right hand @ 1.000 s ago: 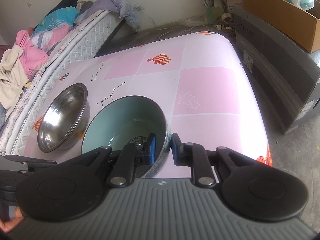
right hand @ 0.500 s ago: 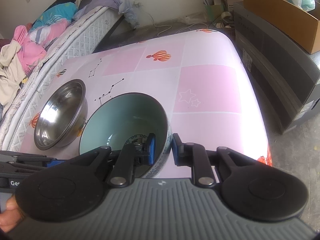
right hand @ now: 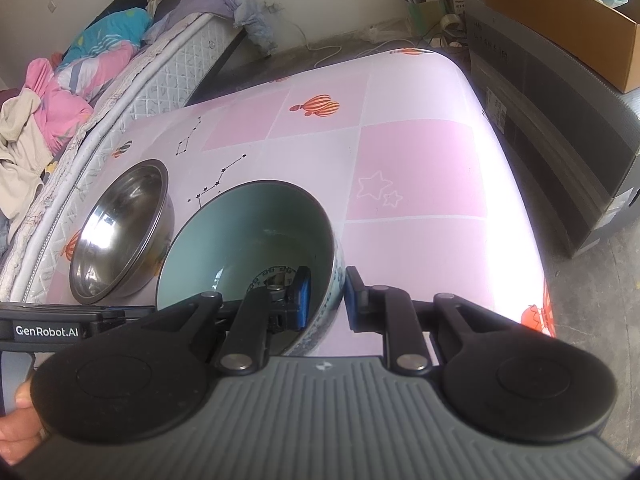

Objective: Organize plates and bowls
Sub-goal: 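Tilt the teal bowl up with the right gripper while the left gripper opens, then lower the teal bowl into the steel bowl with the right gripper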

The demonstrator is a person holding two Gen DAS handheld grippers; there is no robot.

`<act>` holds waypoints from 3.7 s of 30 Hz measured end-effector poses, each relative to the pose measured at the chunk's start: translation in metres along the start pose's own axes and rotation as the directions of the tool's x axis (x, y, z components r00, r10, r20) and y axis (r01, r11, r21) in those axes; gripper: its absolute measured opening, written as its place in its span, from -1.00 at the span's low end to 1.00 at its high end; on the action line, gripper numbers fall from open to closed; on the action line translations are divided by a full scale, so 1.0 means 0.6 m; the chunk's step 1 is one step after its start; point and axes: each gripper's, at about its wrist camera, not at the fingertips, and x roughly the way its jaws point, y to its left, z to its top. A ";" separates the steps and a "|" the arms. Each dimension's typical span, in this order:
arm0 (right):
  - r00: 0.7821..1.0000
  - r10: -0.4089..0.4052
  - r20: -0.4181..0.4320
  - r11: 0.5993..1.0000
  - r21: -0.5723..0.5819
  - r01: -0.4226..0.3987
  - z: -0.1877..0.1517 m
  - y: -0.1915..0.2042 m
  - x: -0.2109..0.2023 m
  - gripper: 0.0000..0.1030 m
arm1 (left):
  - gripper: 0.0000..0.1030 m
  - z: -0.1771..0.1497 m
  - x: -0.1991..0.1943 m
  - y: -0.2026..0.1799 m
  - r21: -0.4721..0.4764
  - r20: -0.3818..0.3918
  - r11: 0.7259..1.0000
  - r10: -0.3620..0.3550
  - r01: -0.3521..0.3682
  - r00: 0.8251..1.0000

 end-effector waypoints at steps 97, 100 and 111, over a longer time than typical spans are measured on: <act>0.994 0.098 0.041 0.988 -0.125 -0.092 0.097 0.234 0.026 -0.77 | -0.63 0.055 -0.138 0.077 -0.067 0.235 0.986 0.165 -0.153 0.958; 0.995 0.097 0.012 0.985 -0.142 -0.094 0.100 0.263 0.062 -0.77 | -0.63 0.064 -0.124 0.106 -0.090 0.212 0.981 0.186 -0.170 0.960; 0.999 0.028 -0.033 0.978 -0.207 -0.034 0.076 0.301 0.145 -0.67 | -0.61 0.054 -0.102 0.161 -0.120 0.185 0.979 0.186 -0.166 0.965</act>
